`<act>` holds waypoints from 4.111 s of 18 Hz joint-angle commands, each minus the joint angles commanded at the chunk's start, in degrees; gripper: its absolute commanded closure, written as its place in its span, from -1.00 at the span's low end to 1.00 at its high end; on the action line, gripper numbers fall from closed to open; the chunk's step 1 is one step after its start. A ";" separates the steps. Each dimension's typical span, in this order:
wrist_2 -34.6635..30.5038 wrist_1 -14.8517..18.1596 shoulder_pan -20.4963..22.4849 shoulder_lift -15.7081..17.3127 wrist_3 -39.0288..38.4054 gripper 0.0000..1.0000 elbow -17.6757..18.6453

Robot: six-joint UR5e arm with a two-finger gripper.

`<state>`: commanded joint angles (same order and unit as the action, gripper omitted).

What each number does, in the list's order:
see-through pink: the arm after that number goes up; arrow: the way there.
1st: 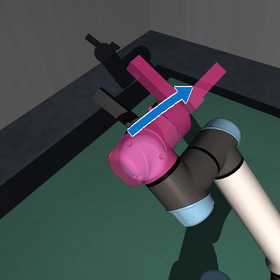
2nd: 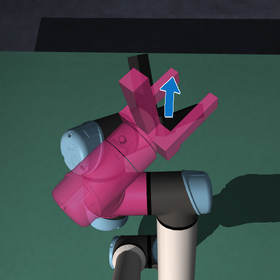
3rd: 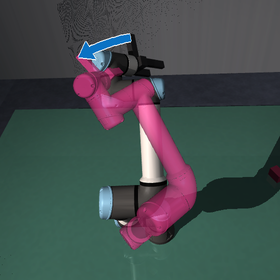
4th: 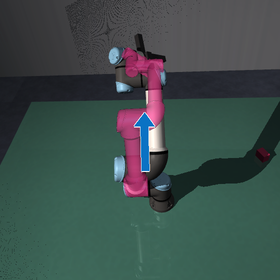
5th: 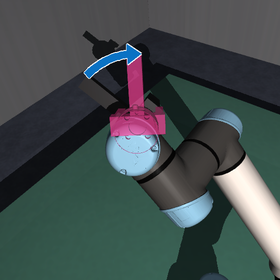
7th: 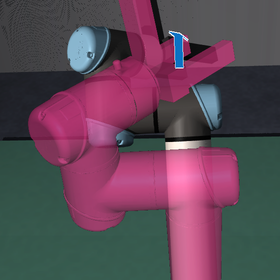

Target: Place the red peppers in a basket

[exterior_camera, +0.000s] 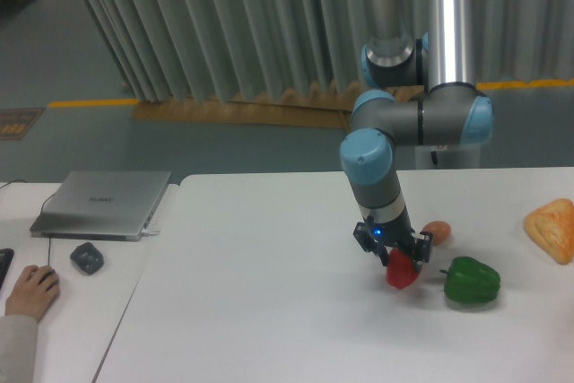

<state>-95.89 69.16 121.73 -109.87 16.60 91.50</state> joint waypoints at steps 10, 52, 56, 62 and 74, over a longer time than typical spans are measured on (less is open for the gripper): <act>-0.26 3.17 0.61 1.14 2.03 0.49 -1.68; -5.27 -2.44 30.84 -3.16 55.37 0.45 -10.90; -5.27 -2.89 32.17 -5.62 55.55 0.44 -11.87; -5.27 -4.99 32.78 -7.73 56.61 0.39 -12.58; -5.27 -6.67 33.14 -8.44 56.61 -1.00 -11.52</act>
<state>-101.16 62.49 154.86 -118.30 73.21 79.98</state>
